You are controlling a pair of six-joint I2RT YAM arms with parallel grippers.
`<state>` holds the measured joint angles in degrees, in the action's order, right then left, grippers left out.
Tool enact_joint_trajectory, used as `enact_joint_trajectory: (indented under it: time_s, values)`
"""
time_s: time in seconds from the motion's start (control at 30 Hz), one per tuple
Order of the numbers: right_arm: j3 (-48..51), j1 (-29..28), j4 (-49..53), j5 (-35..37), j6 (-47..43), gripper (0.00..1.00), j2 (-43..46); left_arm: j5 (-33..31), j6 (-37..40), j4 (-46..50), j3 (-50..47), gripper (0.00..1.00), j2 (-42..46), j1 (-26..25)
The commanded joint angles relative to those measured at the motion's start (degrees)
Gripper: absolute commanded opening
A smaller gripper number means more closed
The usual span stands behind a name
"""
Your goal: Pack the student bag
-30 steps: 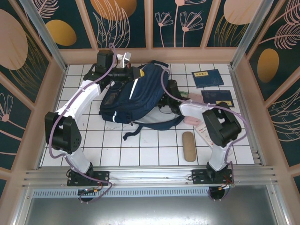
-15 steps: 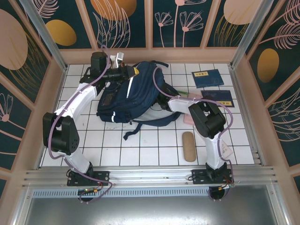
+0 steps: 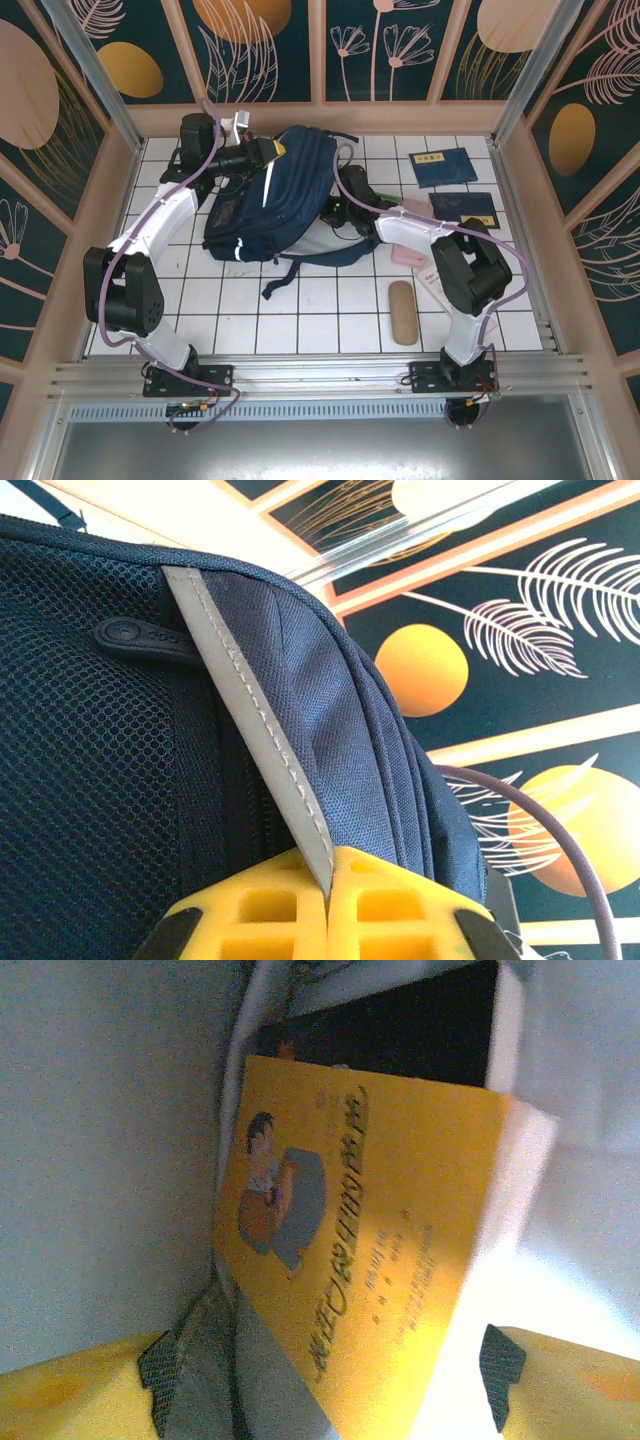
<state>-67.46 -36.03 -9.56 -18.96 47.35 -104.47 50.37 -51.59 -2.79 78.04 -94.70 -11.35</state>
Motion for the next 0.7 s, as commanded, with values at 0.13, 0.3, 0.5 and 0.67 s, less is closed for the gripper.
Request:
enact_joint_trajectory:
  time_s: [0.13,0.3,0.5,0.67]
  values:
    - [10.8,4.3,-0.5,4.1,-5.5,0.75,13.6,-1.9,-1.4,-8.7,-1.7,0.0,4.5,1.2]
    - [17.3,11.8,1.4,6.4,-9.0,0.73,23.5,-8.9,3.1,-3.4,-1.9,0.0,5.2,1.6]
    - [15.7,22.9,10.9,14.6,-10.6,0.72,26.0,-22.8,7.6,1.0,-4.1,0.0,8.0,2.2]
    - [9.7,30.9,17.0,23.0,-11.5,0.75,21.1,-26.0,6.0,-1.6,-9.3,0.0,9.1,2.1]
